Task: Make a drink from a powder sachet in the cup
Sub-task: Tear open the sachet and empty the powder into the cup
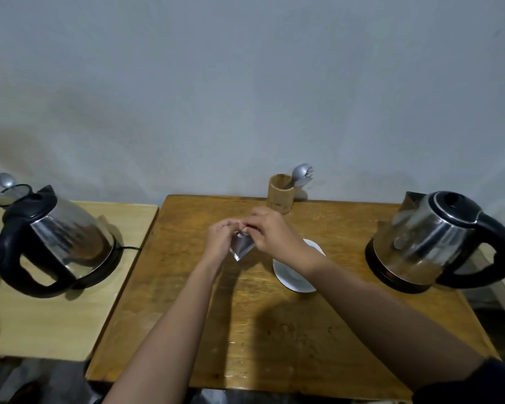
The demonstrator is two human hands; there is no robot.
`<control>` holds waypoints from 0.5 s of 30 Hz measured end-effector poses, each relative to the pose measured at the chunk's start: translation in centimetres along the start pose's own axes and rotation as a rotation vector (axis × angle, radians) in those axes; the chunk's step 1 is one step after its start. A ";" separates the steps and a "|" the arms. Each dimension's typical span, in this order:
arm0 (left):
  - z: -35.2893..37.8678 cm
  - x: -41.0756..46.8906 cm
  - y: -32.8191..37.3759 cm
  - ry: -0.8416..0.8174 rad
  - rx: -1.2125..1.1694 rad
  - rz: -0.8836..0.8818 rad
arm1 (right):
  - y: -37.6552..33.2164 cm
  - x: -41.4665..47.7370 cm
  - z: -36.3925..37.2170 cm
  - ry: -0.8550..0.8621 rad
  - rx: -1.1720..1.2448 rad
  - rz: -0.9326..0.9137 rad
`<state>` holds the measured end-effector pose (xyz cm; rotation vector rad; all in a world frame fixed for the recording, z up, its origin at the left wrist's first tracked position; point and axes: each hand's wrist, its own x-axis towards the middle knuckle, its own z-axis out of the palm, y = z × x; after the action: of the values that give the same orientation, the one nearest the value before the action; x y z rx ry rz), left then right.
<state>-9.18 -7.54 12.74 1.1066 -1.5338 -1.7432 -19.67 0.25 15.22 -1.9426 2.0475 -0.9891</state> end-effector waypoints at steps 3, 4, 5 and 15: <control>-0.9 0.1 0.0 0.002 -0.046 0.034 | 0.0 0.3 0.1 0.043 0.019 0.035; -1.2 0.0 0.0 -0.009 -0.067 0.050 | 0.0 0.4 0.1 0.044 0.065 0.080; -1.4 -0.2 0.0 -0.028 -0.077 0.062 | -0.1 0.6 -0.1 0.039 0.127 0.128; -3.1 -0.9 -0.4 -0.187 -0.154 -0.014 | -1.0 2.2 -0.7 -0.024 0.237 0.241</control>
<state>-6.06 -8.27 12.52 0.9011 -1.4729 -1.9850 -19.56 -1.54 17.04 -1.5435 1.9881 -1.0882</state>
